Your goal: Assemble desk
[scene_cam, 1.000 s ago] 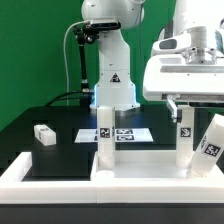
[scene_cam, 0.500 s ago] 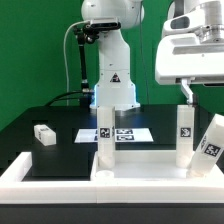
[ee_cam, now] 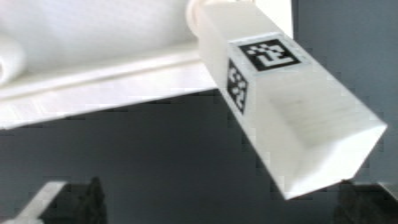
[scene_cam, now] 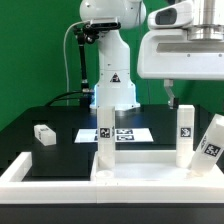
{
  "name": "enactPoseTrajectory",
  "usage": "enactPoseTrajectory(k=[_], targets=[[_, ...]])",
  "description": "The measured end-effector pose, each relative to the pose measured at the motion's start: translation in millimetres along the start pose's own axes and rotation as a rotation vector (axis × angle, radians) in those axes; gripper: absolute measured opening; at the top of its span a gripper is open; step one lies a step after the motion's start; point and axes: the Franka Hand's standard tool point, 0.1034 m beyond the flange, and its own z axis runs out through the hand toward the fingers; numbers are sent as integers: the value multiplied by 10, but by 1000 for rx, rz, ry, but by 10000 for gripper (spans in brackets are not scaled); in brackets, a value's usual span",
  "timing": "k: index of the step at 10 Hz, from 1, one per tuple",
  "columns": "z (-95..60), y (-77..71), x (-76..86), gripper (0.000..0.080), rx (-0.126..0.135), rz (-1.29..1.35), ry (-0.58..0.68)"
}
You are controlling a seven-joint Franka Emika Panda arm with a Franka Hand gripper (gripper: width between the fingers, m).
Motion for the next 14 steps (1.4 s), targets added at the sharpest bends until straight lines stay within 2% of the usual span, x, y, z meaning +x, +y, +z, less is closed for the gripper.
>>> enactPoseTrajectory(k=[1, 3, 4, 5, 7, 8, 9, 10, 12, 14], targets=[[-30, -31, 24, 649, -7, 32, -47], [-107, -49, 64, 649, -44, 89, -179], [-112, -142, 183, 649, -44, 98, -137], [-75, -224, 153, 649, -75, 82, -109], [-74, -161, 179, 649, -80, 89, -108], [-67, -146, 183, 649, -104, 48, -101], [-30, -168, 172, 649, -150, -50, -93], [29, -223, 143, 649, -163, -88, -95], [144, -237, 116, 649, -170, -103, -92], [127, -293, 138, 649, -161, -61, -66]])
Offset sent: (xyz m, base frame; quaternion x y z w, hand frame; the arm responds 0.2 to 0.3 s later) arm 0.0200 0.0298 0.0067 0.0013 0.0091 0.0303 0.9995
